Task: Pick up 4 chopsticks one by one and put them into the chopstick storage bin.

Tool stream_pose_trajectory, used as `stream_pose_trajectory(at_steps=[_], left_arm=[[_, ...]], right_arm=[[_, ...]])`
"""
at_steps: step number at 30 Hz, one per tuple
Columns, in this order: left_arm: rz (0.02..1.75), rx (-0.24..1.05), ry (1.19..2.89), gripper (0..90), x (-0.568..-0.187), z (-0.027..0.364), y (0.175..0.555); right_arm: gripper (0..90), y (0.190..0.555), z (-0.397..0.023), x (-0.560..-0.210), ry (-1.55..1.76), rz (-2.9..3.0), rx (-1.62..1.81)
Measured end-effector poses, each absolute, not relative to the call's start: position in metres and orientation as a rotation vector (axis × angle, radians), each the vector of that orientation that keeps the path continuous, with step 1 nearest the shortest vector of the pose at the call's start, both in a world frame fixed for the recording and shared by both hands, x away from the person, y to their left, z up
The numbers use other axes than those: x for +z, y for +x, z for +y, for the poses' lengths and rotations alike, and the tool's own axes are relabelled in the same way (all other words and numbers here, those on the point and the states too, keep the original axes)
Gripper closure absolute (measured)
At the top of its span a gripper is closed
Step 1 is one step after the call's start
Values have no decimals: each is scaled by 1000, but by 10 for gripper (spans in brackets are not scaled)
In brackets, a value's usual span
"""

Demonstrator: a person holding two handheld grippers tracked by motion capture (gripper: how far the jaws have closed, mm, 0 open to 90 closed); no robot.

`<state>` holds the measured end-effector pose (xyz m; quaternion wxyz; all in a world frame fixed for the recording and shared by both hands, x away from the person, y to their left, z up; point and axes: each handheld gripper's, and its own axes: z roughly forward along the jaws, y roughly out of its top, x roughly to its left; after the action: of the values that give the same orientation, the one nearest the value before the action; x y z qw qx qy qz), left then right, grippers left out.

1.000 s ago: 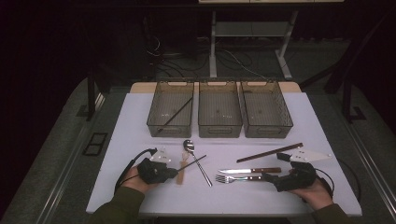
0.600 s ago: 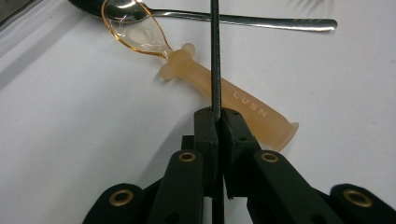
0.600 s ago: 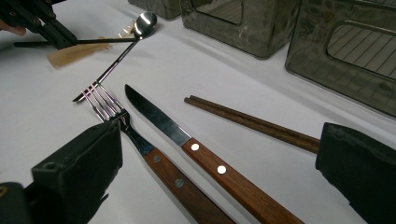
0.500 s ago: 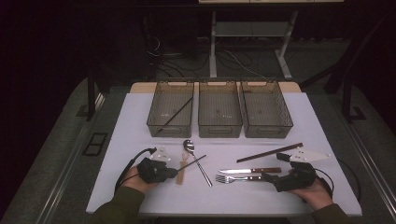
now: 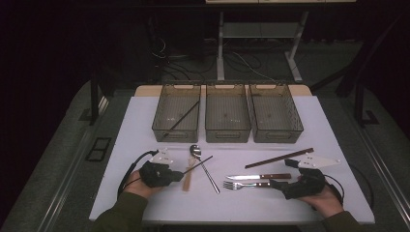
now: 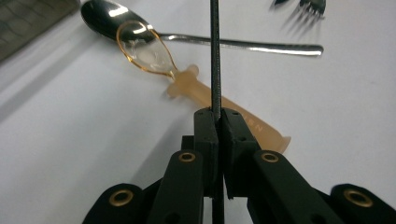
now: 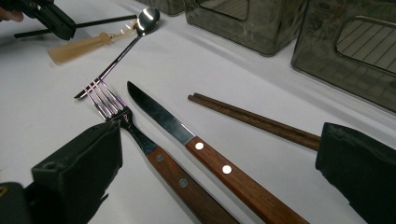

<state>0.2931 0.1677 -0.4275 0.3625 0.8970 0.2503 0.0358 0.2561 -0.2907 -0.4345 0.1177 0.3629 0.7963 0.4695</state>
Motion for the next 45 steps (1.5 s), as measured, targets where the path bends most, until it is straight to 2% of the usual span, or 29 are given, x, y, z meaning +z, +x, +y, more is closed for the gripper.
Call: stream_pose_trajectory(at_steps=[22,45], left_arm=[[724,159,2213,850,-405,173,309],[714,209,2123,851,-376,173,350]], right_arm=[[8,257,-291,-435,1066,2331,1371],[8,258,-291,-435,1072,2330,1368]])
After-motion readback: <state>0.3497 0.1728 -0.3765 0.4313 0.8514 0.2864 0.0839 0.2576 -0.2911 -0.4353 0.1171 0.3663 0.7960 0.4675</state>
